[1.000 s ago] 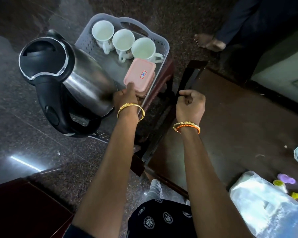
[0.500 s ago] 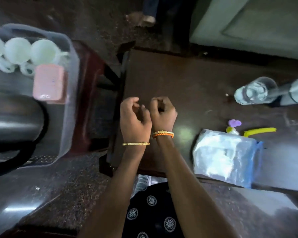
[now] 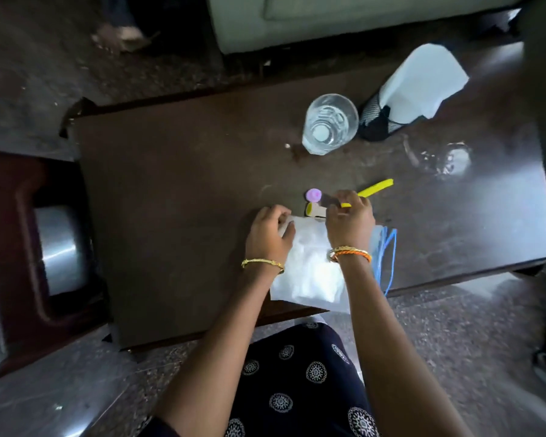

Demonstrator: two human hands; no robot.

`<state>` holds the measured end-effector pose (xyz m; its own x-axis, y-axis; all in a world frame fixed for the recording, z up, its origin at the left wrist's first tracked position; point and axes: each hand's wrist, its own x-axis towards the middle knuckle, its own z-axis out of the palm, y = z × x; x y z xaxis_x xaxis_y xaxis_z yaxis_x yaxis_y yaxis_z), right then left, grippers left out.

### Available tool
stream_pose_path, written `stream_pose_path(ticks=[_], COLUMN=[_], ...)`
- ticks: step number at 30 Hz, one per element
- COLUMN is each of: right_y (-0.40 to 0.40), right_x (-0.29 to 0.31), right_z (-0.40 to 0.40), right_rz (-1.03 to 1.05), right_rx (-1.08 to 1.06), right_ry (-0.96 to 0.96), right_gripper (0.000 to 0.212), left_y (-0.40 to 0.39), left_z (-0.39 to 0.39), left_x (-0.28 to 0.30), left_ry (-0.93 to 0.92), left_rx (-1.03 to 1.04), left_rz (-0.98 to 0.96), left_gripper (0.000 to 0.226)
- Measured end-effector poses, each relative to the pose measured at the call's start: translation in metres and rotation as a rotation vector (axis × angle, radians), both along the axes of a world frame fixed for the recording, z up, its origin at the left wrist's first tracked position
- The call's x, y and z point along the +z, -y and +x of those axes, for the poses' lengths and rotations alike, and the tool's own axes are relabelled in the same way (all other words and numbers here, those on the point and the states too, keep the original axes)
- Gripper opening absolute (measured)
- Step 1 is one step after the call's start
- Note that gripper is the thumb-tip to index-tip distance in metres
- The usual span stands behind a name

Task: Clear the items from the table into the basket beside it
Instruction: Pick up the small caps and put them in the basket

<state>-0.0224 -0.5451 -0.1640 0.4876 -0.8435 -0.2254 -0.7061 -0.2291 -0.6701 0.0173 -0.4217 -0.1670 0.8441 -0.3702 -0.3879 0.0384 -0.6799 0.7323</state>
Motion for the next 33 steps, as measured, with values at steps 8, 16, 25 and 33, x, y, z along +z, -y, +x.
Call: stream_pose_path(ticks=[8,16,25,33], right_y=[0.045,0.063,0.063,0.068], right_x=[-0.017,-0.016,-0.016,0.002], right_z=[0.018,0.029,0.043,0.019], right_rz=[0.23,0.25,0.21,0.15], right_rx=[0.45,0.69,0.672,0.216], right_ry=[-0.112,-0.152,-0.14,0.065], right_gripper=[0.034,0.038,0.03,0.024], left_y=[0.062,0.076,0.065,0.059], left_z=[-0.002,-0.001,0.005,0.015], left_x=[0.002,-0.004,-0.005,0.004], left_ry=[0.216,0.222,0.249,0.357], left_rx=[-0.084,-0.242,-0.474,-0.261], left_rz=[0.37,0.384,0.412,0.292], left_gripper=[0.024,0.024,0.03,0.023])
